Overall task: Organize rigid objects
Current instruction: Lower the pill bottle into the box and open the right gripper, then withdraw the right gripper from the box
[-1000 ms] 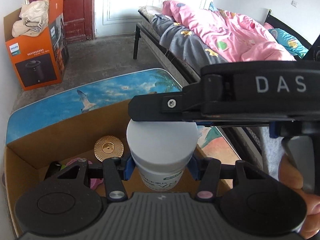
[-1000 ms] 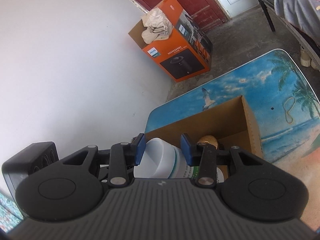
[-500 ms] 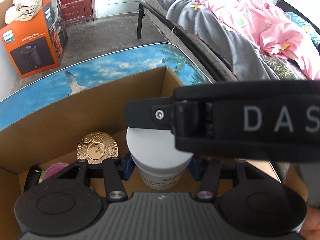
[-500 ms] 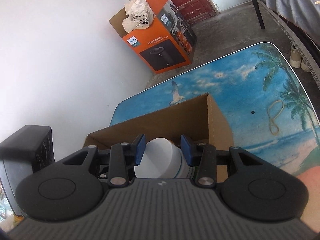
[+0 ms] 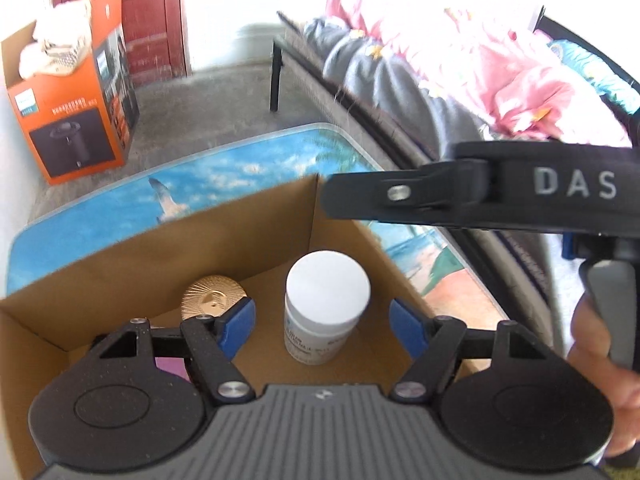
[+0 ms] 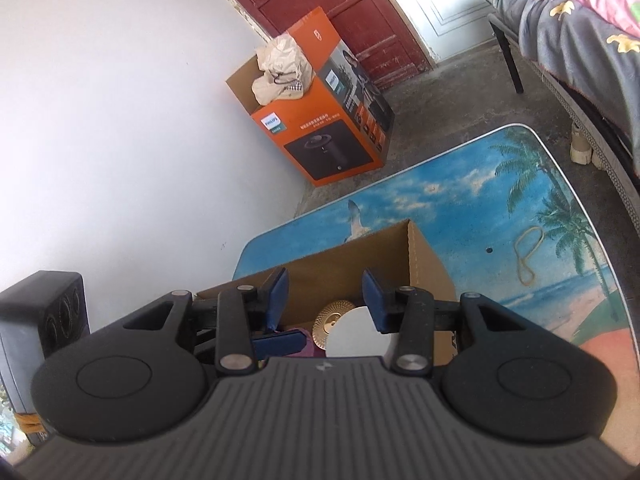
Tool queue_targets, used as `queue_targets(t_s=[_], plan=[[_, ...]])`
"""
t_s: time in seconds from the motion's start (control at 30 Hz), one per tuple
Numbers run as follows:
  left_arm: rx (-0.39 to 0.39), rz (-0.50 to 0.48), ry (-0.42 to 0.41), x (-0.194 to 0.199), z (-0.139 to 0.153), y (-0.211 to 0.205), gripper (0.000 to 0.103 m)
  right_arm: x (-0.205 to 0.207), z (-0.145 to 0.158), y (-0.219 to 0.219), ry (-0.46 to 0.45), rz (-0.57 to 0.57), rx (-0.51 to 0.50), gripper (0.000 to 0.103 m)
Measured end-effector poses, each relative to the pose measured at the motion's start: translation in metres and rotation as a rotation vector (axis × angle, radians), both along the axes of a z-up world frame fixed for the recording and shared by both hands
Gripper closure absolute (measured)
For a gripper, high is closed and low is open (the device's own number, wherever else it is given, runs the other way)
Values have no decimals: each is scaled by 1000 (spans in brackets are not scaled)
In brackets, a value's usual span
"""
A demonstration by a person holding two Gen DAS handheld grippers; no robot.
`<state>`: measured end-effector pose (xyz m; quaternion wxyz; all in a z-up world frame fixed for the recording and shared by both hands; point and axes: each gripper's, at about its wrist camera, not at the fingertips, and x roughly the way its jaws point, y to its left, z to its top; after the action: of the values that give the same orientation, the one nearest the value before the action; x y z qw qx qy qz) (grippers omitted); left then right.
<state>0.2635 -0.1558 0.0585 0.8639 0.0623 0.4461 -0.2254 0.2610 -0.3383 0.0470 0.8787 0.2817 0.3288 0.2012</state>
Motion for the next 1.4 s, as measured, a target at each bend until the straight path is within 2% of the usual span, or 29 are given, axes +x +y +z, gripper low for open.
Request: queue_targets(t_s=[0.23,0.33,0.43,0.57,0.8,0.93,1.13,1.27,1.33,1.4], plan=[[-55,-2,-152,-66,51,40,20,-72,46,-2,-123,-12,-3,59],[-48,3,-162,-86,53,54,20,-91,53,12,-118,26,-38,59],[-40,-2,-154,-101,43,64,23,-95,48,33,-70,93,-91,59],[-18,-2,-127,-108,19,66,41,-80,31,64,23,168,-169,59],[1,22,-74,-94,-15,70,68,-50,-8,113,175,287,-277,66],[-9,14,-60,-86,-24,73,72,-38,-23,124,213,313,-302,67],[-14,24,-33,-77,-35,72,78,-21,-36,125,244,331,-292,76],[-44,34,-10,-73,-38,75,80,-17,-38,124,246,340,-278,81],[-51,37,-8,-74,-40,75,82,-16,-39,123,248,342,-263,85],[-66,41,1,-74,-40,76,89,-16,-38,121,245,345,-254,88]])
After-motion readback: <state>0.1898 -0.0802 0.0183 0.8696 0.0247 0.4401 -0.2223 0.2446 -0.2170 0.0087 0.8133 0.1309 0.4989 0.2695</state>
